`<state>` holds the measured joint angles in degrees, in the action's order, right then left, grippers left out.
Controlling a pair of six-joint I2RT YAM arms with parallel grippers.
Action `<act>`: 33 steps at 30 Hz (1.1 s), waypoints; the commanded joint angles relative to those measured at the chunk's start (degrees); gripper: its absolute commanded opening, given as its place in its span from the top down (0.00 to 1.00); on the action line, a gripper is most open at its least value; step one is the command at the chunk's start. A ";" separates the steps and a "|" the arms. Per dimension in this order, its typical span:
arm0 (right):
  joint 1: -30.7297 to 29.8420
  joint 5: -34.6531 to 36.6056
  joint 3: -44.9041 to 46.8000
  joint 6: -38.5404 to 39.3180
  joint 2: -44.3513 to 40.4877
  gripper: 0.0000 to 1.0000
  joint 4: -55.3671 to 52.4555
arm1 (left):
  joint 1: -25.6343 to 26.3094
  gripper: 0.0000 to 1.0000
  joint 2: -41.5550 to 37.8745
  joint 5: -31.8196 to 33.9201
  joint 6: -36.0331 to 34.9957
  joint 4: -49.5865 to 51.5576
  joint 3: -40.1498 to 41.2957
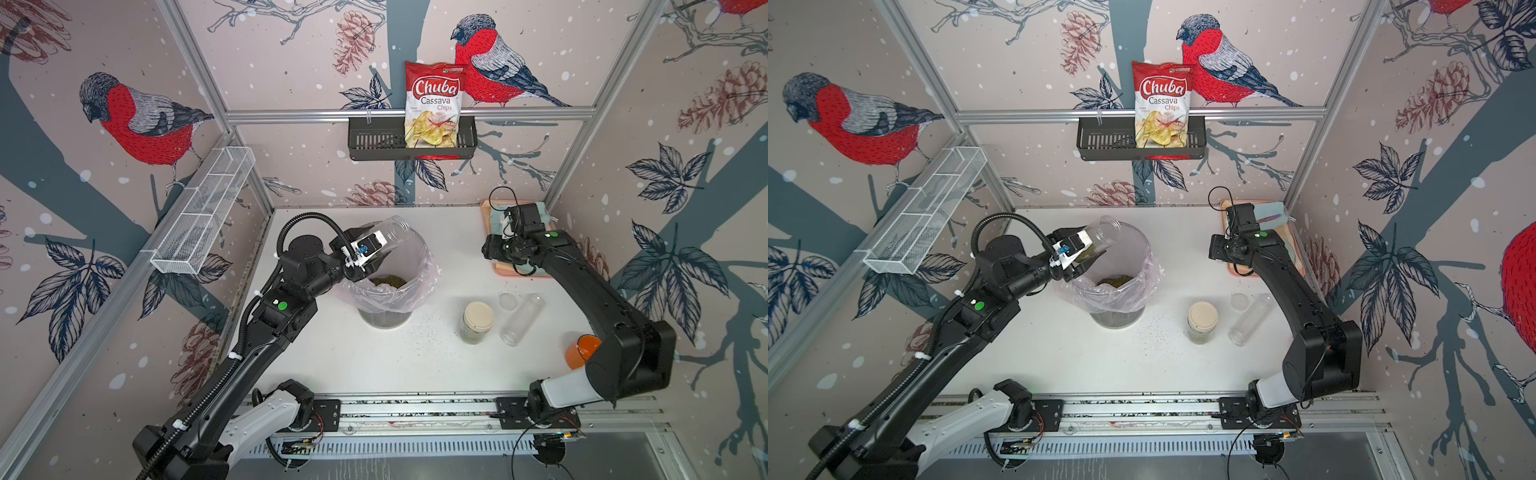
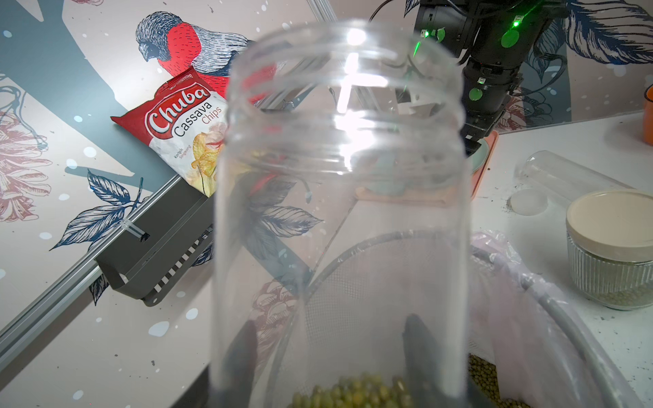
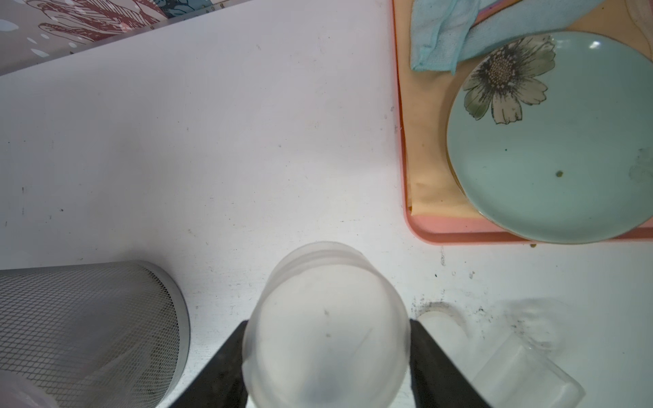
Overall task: Empty moldy mung beans from jars
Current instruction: Place the lid at the center of the board.
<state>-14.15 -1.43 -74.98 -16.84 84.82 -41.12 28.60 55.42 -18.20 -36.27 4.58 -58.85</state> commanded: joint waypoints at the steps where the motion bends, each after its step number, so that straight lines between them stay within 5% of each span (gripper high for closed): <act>1: -0.08 1.67 1.25 -0.84 0.73 0.53 0.19 | 0.05 1.00 0.19 -0.44 -0.38 -3.35 -0.02; 11: -2.56 1.06 6.22 -3.31 3.29 0.54 2.95 | 0.14 1.00 0.04 -0.63 -0.29 -3.57 0.23; 33: -11.51 2.25 -6.66 -0.46 22.46 0.56 0.00 | 0.80 1.00 -1.20 0.67 -0.73 -3.79 1.28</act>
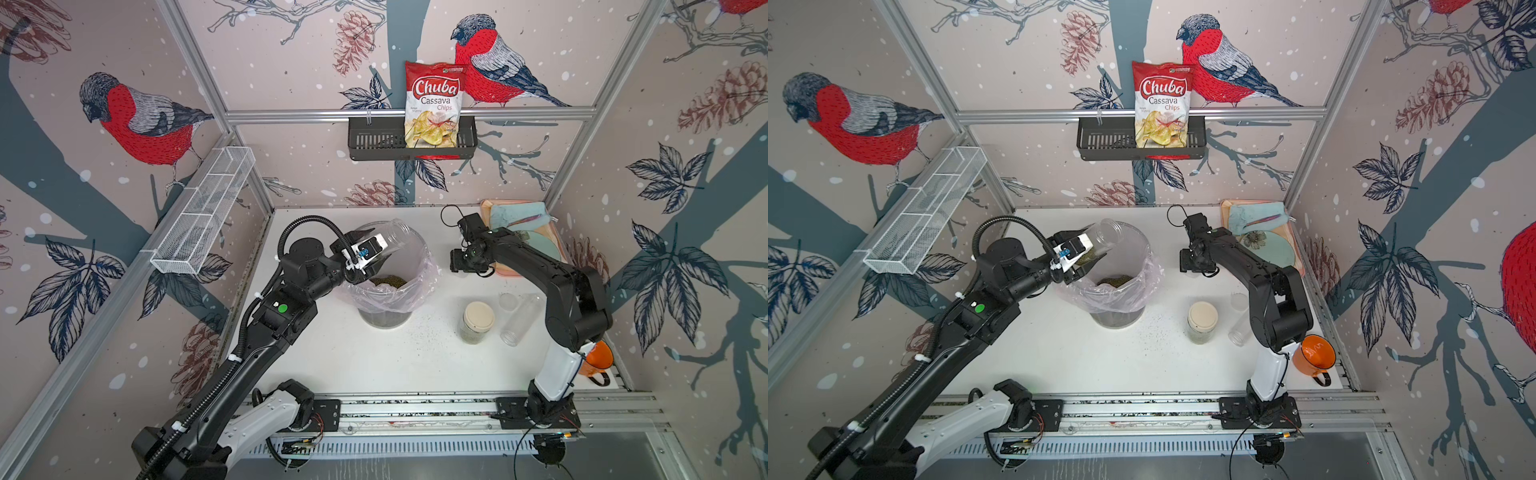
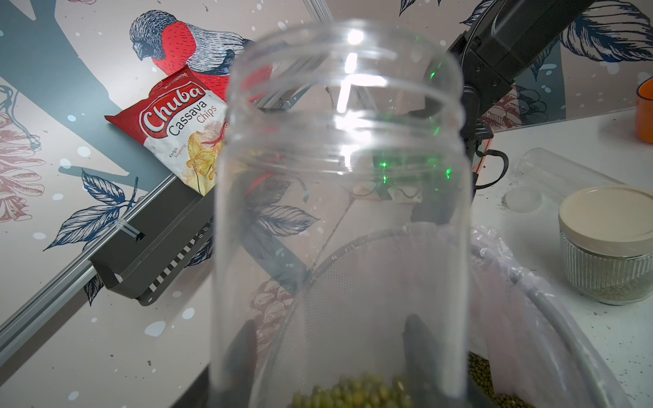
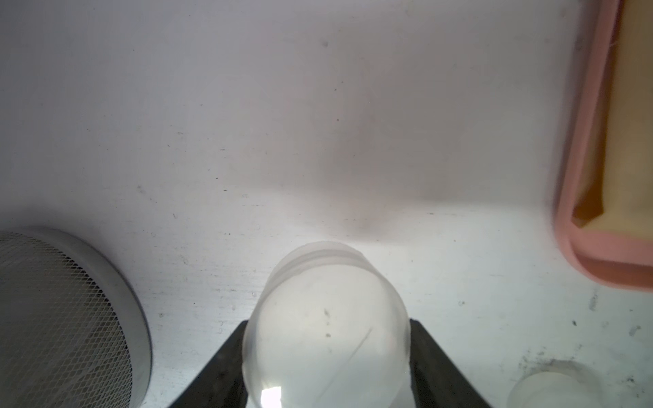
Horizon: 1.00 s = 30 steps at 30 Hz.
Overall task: Empty moldy mung beans from jars
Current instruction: Place the lid at the center of the board.
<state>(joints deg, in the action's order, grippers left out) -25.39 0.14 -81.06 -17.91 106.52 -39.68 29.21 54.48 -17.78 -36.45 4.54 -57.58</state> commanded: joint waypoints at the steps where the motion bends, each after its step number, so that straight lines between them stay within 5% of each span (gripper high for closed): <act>1: -0.43 0.44 -0.64 0.67 1.24 0.56 -1.30 | 0.23 1.00 -0.16 0.20 -0.56 -3.81 0.01; 30: 0.84 9.23 -9.80 0.39 12.65 0.55 -0.39 | 0.45 1.00 -0.69 0.92 -0.51 -4.46 1.38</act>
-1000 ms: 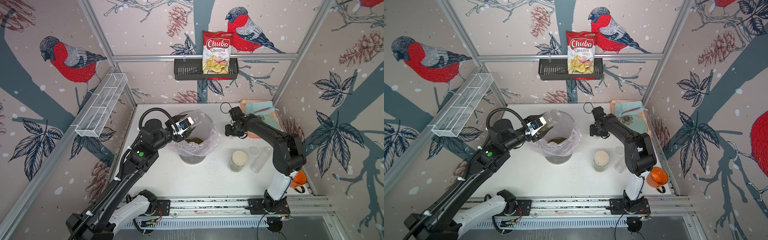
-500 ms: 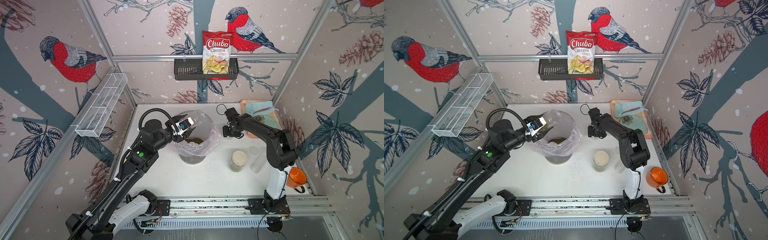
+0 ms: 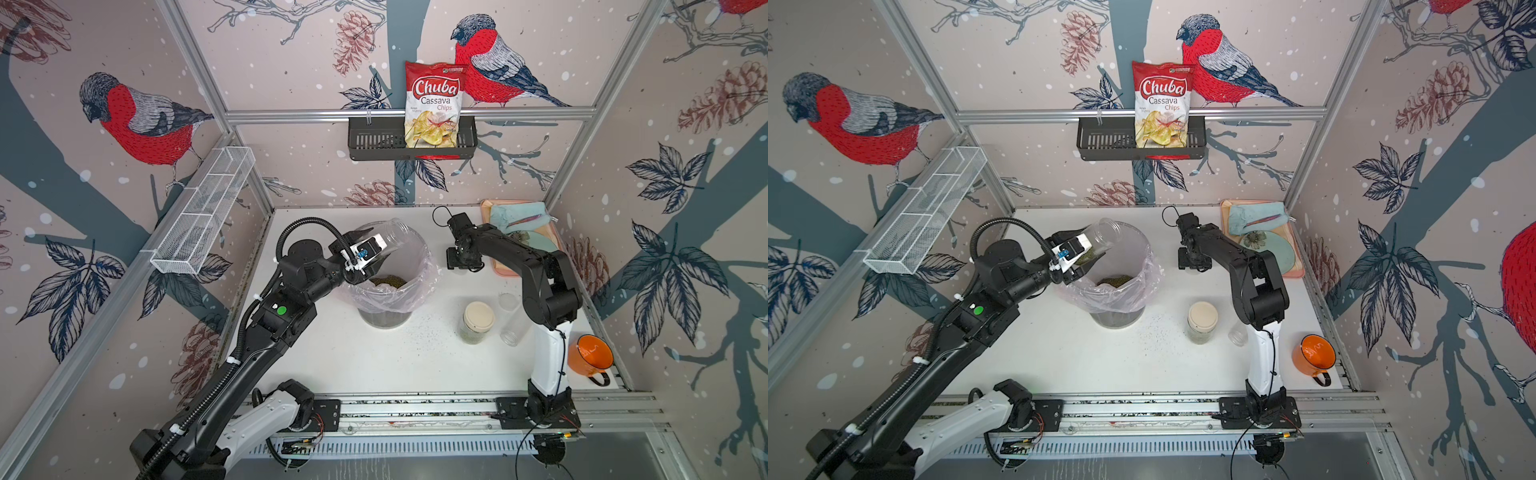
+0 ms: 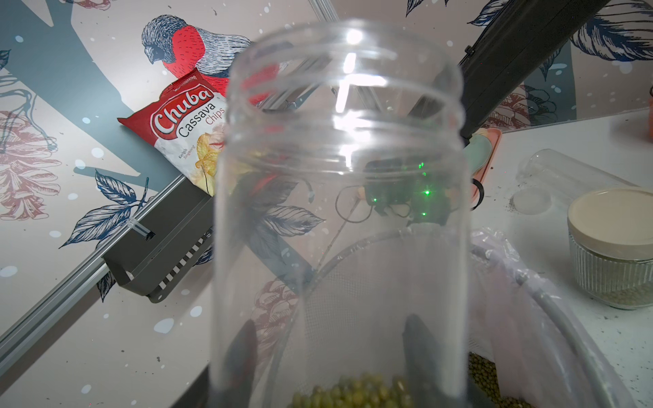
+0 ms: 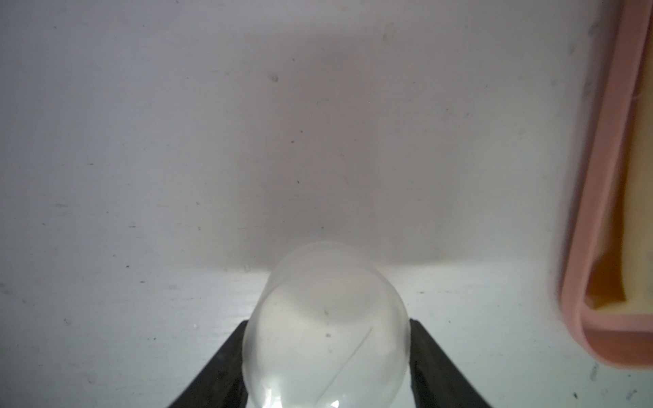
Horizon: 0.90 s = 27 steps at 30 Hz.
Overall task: Empty moldy mung beans from jars
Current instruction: Place the lid at the center of the board.
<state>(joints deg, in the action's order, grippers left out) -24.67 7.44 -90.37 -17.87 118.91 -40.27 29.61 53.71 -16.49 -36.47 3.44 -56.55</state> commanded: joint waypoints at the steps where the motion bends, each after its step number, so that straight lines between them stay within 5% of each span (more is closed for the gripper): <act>1: 0.19 2.05 -0.30 0.42 0.14 0.55 0.53 | 0.10 1.00 0.16 -0.26 -0.49 -3.27 0.30; 19: 0.99 1.43 -1.63 0.70 2.53 0.52 0.68 | 0.17 1.00 0.69 -0.39 -0.14 -3.11 -0.17; 27: 1.02 1.08 -1.74 0.90 2.40 0.35 0.56 | 0.19 1.00 0.78 -0.29 -0.29 -3.18 -0.14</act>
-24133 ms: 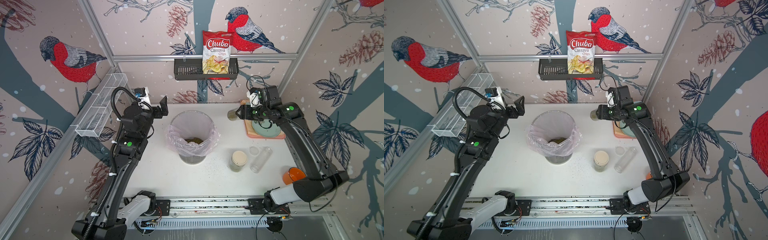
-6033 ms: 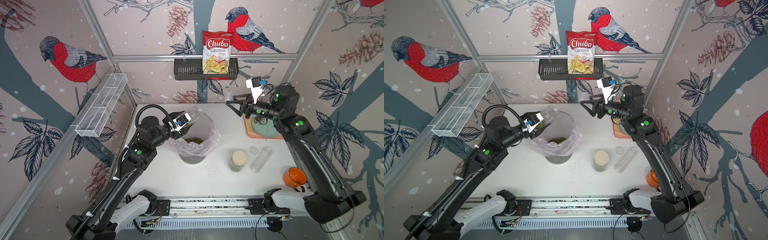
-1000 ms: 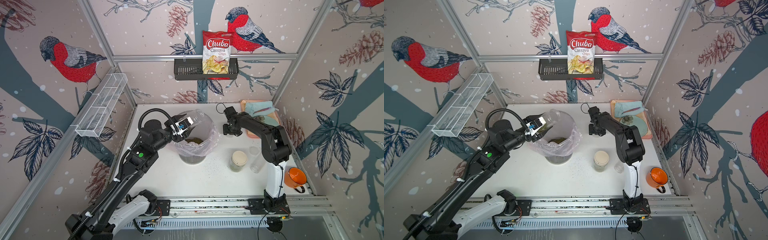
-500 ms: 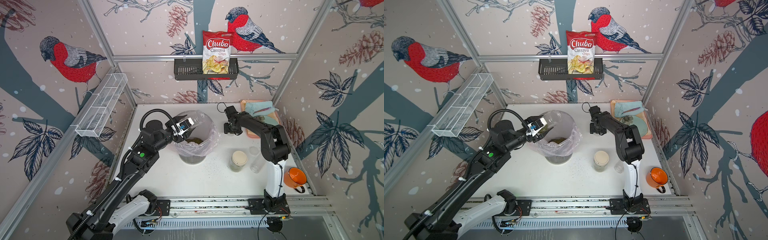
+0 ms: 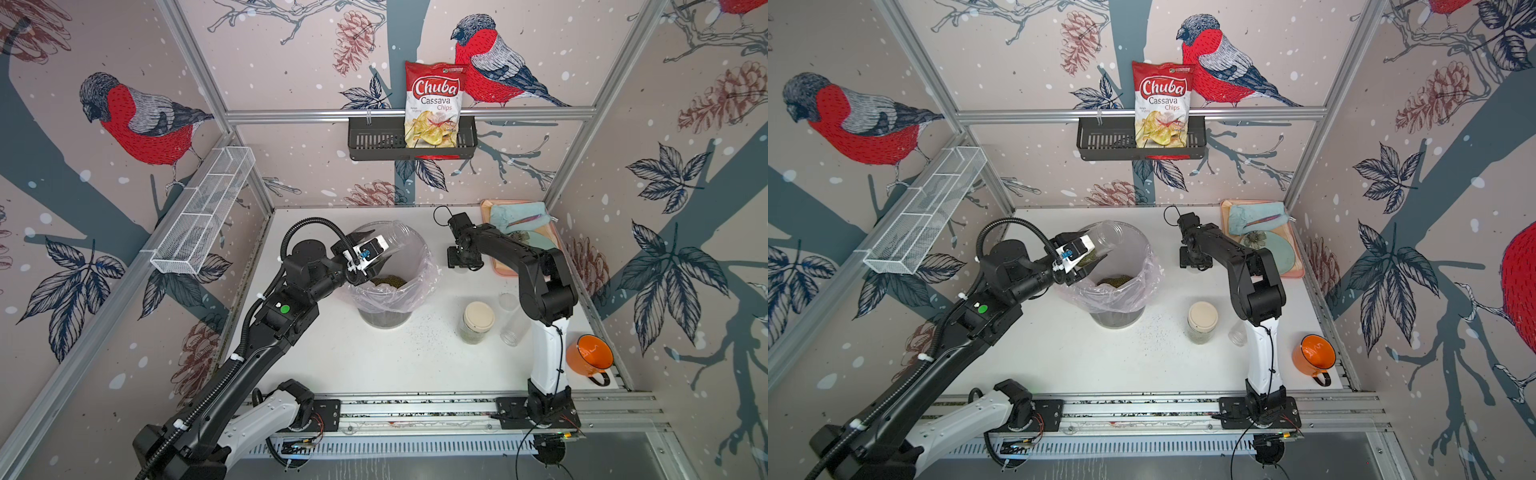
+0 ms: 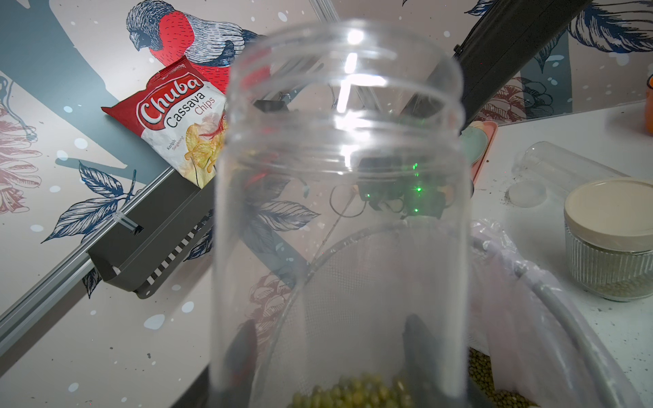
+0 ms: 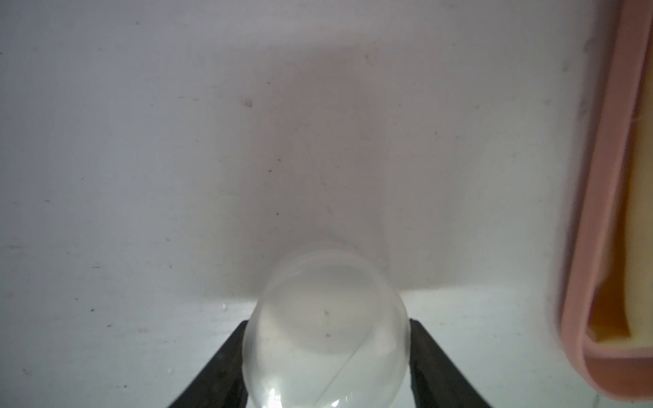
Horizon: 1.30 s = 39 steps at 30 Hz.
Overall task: Empty moldy mung beans from jars
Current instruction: Place the lid at the center of the board.
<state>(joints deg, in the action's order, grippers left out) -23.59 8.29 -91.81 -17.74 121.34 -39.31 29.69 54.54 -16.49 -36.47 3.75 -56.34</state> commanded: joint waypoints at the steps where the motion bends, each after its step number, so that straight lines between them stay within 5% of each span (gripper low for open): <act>1: -0.09 0.23 -0.30 0.82 -0.08 0.33 -0.37 | 0.10 1.00 -0.05 -0.27 -0.36 -3.48 -0.28; 16: 0.22 -0.29 -0.65 0.90 -1.05 0.20 -1.60 | 0.06 1.00 -0.05 -0.23 -0.53 -3.66 -0.19; 39: -0.54 4.53 -3.17 -1.37 -15.10 0.17 -4.00 | 0.09 1.00 -0.05 -0.02 -0.36 -3.92 -0.15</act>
<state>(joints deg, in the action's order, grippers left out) -24.25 10.61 -94.30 -18.15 108.14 -42.30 29.69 54.59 -16.47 -36.47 3.73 -56.34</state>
